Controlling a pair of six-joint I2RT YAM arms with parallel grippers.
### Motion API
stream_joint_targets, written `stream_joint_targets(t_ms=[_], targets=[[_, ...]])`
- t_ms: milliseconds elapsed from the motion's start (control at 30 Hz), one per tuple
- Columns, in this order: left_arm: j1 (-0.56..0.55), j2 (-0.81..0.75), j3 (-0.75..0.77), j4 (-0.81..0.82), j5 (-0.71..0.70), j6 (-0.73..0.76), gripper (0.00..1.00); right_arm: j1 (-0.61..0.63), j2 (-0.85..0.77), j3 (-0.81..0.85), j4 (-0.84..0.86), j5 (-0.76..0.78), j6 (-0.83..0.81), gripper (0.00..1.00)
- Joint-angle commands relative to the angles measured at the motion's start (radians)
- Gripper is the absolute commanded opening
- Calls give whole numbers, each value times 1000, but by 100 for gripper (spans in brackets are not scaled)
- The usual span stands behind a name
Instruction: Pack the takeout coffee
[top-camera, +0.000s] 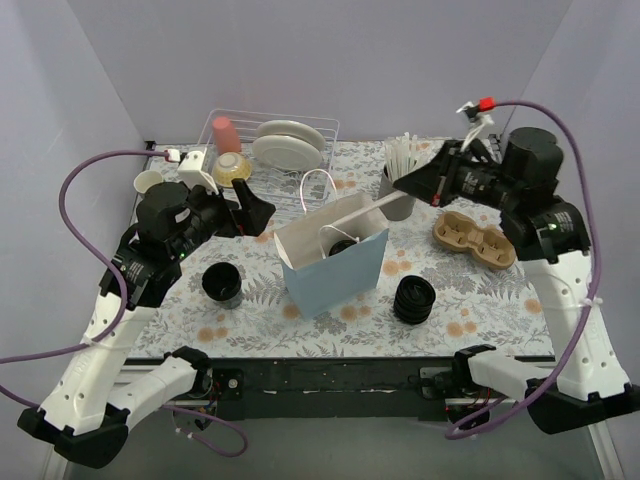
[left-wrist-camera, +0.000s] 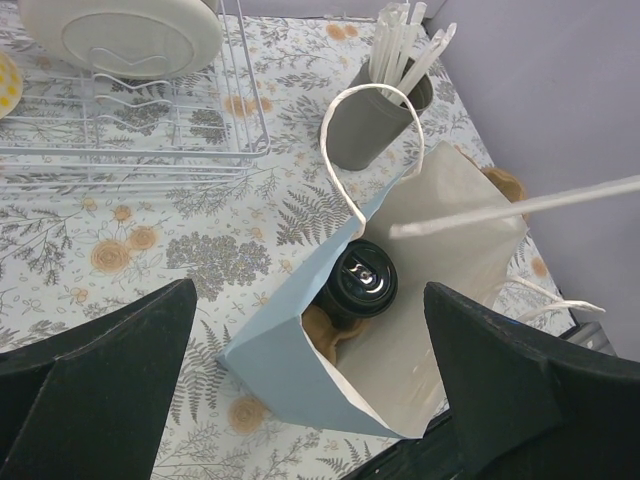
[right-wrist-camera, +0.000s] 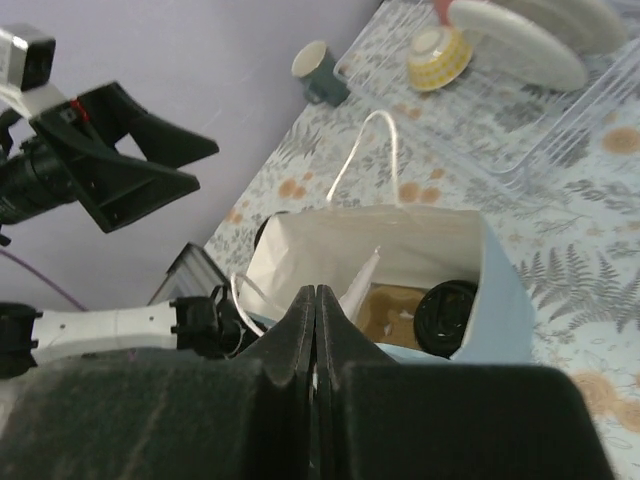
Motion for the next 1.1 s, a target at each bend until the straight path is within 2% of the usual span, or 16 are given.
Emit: stream_joint_targets(t_ms=[0, 67, 200, 300, 400, 433, 600, 667, 733, 867, 1067], targets=[[-1, -27, 31, -6, 5, -7, 98, 197, 68, -30, 93, 124, -12, 1], [-1, -38, 32, -11, 1, -5, 98, 289, 94, -25, 119, 162, 11, 1], [-1, -48, 44, -35, -18, 16, 98, 340, 157, -19, 134, 243, 13, 1], [-1, -48, 55, -49, -22, 25, 98, 339, 165, -37, 119, 293, -7, 15], [-1, -44, 73, -53, -6, 44, 98, 340, 167, -11, 61, 387, -6, 37], [-1, -36, 87, -58, -1, 44, 98, 340, 170, 4, 38, 410, -10, 48], [-1, -5, 159, -50, 53, 54, 98, 340, 162, 119, -80, 499, -56, 62], [0, -8, 163, -35, 71, 48, 98, 340, 164, 150, -152, 522, -73, 73], [-1, -16, 150, 0, 114, 38, 98, 340, 164, 194, -203, 541, -89, 99], [-1, -50, 110, 87, 188, -2, 98, 340, 119, 205, -265, 583, -72, 99], [-1, -79, 80, 149, 179, -51, 98, 340, -58, 86, -176, 668, -118, 99]])
